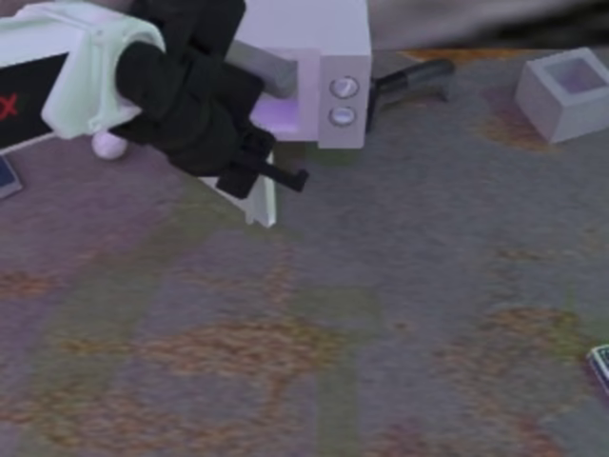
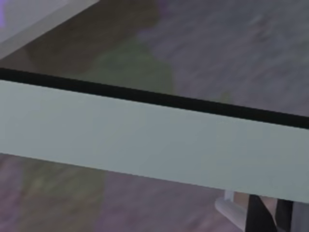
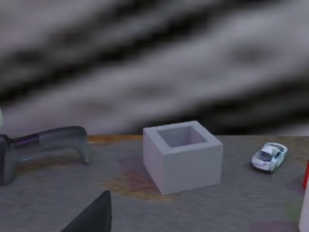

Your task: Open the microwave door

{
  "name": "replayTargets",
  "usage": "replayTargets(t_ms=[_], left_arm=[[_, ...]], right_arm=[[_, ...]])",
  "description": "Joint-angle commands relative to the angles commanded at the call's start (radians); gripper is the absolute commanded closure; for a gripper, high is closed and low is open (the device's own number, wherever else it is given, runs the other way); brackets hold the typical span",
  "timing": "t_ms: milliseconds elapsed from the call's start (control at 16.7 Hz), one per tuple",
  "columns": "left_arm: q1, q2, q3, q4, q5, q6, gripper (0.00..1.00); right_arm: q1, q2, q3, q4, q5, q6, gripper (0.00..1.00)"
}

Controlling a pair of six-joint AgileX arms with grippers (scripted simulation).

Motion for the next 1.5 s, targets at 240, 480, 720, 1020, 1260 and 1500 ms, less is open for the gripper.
replayTargets(t_ms=[240, 480, 720, 1020, 1260, 1500], left_arm=[[0.015, -0.025, -0.020, 0.007, 0.024, 0.043, 1.00], [0.015, -0.025, -0.020, 0.007, 0.024, 0.043, 1.00], [0.015, -0.025, -0.020, 0.007, 0.024, 0.043, 1.00], [0.015, -0.025, -0.020, 0.007, 0.024, 0.043, 1.00], [0.015, -0.025, -0.020, 0.007, 0.024, 0.043, 1.00], [0.015, -0.025, -0.020, 0.007, 0.024, 0.043, 1.00]], right_arm=[[0.000, 0.000, 0.000, 0.000, 0.000, 0.000, 0.00], [0.000, 0.000, 0.000, 0.000, 0.000, 0.000, 0.00], [0.000, 0.000, 0.000, 0.000, 0.000, 0.000, 0.00], [0.000, 0.000, 0.000, 0.000, 0.000, 0.000, 0.00], [0.000, 0.000, 0.000, 0.000, 0.000, 0.000, 0.00], [0.000, 0.000, 0.000, 0.000, 0.000, 0.000, 0.00]])
